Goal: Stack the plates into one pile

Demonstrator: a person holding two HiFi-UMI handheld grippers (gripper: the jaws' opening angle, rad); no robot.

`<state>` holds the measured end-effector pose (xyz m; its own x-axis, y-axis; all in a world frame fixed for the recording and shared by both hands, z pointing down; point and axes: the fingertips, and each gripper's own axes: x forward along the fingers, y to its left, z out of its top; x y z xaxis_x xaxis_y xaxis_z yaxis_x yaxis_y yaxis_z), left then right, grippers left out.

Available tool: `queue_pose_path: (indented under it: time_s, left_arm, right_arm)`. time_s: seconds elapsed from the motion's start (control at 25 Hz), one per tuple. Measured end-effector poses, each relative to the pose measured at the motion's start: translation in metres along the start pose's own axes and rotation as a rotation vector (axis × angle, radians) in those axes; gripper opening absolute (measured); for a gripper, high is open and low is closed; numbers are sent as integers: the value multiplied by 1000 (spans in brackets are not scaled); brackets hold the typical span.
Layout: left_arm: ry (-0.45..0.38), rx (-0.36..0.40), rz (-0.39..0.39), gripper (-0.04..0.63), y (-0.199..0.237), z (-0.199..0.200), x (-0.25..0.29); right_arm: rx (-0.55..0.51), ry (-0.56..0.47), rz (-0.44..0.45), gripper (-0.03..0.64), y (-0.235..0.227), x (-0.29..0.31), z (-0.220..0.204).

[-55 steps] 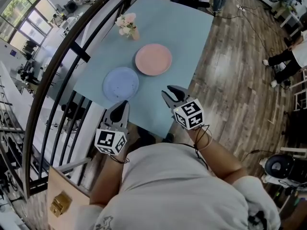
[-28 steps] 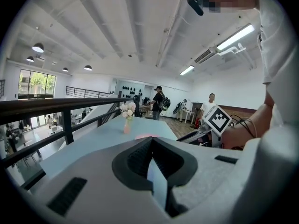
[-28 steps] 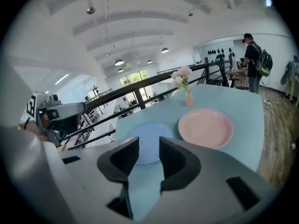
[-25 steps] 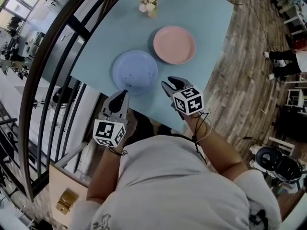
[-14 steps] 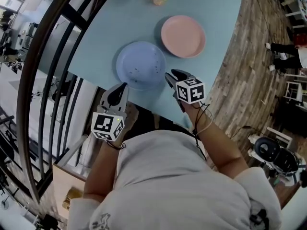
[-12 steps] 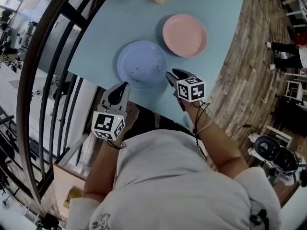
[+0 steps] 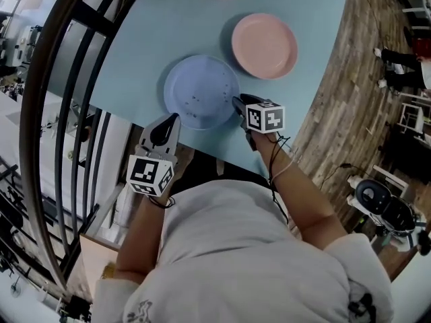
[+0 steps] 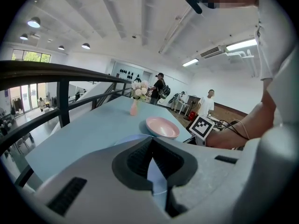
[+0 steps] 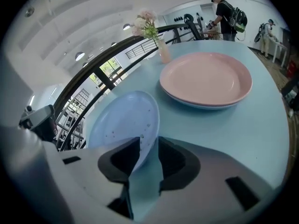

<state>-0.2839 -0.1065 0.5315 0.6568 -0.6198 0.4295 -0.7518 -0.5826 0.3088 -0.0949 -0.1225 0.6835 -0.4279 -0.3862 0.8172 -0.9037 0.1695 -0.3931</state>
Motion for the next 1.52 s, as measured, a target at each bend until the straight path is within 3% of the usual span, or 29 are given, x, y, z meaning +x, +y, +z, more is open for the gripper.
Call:
queue_pose_path:
  time_s: [0.36,0.8,1.08,1.52]
  left_arm:
    - [19,-17,-7,5,18,-4,11]
    - [21,-26,2,5,21,0,10]
    - [4,-16,21,5,23,4,3]
    - [-53,16,36,5,-14,18,-15]
  right_arm:
    - [128,37,4,81,-5,25,-3]
    - [222,-4,30,31,-5,25,5]
    - [180,-37,74,21,8,20,22]
    - [136,-109,137,21,25,-30,32]
